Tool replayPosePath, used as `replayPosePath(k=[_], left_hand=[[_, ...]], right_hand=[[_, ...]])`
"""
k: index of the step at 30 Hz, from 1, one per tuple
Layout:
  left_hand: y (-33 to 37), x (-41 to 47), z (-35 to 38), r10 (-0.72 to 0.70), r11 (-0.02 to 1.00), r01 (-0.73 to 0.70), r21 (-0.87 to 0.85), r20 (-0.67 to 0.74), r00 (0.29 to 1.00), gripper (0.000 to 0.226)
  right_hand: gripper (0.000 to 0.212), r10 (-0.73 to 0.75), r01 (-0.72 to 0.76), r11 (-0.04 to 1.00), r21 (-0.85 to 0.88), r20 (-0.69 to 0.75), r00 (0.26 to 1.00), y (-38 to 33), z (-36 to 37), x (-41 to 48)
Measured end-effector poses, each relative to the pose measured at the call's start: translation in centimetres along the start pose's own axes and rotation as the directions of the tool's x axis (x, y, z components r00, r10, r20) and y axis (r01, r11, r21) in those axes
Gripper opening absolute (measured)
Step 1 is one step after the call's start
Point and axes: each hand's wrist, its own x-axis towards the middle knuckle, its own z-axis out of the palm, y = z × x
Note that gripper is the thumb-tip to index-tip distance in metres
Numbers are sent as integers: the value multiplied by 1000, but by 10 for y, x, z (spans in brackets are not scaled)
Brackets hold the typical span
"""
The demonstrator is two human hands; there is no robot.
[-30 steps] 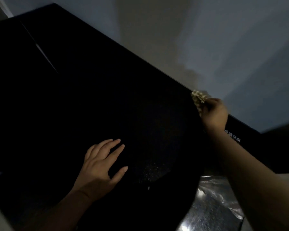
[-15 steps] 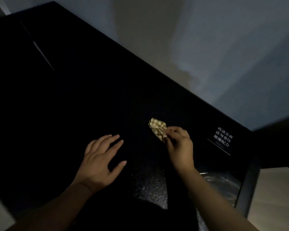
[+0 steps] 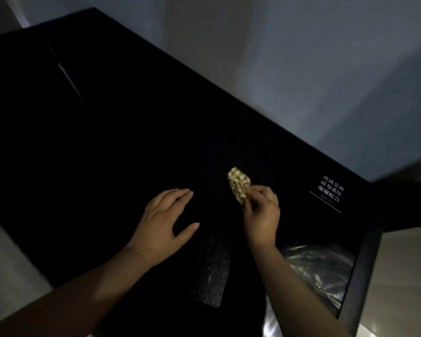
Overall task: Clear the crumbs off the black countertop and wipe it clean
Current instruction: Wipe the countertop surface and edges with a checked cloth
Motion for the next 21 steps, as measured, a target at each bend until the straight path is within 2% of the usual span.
replayPosePath(k=[2,5,9,13,16,18,21], left_hand=[[-1,-21,-11,-15,999,14,-33,-22,1000,62],[-13,-51,-32,-53,998,54,-37,25,998,59],[-39,-70,-52,-71,985,73,159,-16,997,58],[-61,-89,-56,-153,950,146,277,4,988,75],[-72,-96,-53,-154,951,141,274,26,988,74],[-76,-94,-53,-167,958,158,239,18,986,73],[-78,-95,-52,-164,962,158,224,10,986,73]], right_hand=[[31,-1,1,1000,0,34,999,-10,6,-19],[31,-32,33,999,-6,68,997,-25,11,-43],[33,-86,86,996,5,131,988,-38,13,-69],[34,-66,53,997,61,237,969,-49,4,-90],[29,-118,122,992,-26,129,985,-48,-5,-71],[24,-48,55,991,-119,62,997,-44,-5,-53],[22,56,-51,989,-142,29,998,-49,11,-62]])
